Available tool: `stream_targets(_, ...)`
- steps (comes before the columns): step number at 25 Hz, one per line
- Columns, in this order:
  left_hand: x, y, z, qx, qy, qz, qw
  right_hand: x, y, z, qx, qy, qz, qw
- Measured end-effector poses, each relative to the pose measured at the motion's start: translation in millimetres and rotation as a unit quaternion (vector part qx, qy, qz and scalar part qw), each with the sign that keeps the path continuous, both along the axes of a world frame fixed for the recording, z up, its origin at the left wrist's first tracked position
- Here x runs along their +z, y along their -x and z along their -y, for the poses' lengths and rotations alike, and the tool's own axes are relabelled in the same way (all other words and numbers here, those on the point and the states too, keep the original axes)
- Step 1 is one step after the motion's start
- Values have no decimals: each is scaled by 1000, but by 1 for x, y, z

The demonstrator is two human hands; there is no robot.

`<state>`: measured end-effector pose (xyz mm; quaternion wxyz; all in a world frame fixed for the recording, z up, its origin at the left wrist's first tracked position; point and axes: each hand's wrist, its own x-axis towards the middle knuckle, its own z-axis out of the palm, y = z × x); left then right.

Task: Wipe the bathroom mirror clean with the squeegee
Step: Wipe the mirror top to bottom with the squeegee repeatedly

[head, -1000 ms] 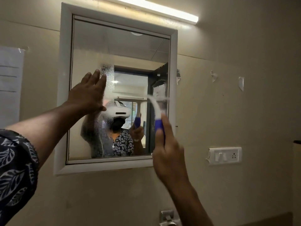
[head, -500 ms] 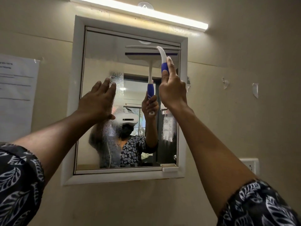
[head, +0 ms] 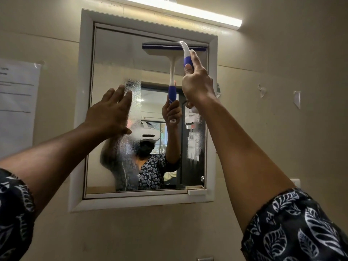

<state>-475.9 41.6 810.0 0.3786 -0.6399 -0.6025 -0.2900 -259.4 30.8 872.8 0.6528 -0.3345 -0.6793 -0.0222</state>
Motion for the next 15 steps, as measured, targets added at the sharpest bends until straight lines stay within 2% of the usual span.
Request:
stream_targets(10,2,-2,3,8,-3,-7,1000,-107,4,11,20,53,-21,998)
stream_targets(15,3,-2,4,7,-3,-8,1000,-158,2,19,69,80,-32,994)
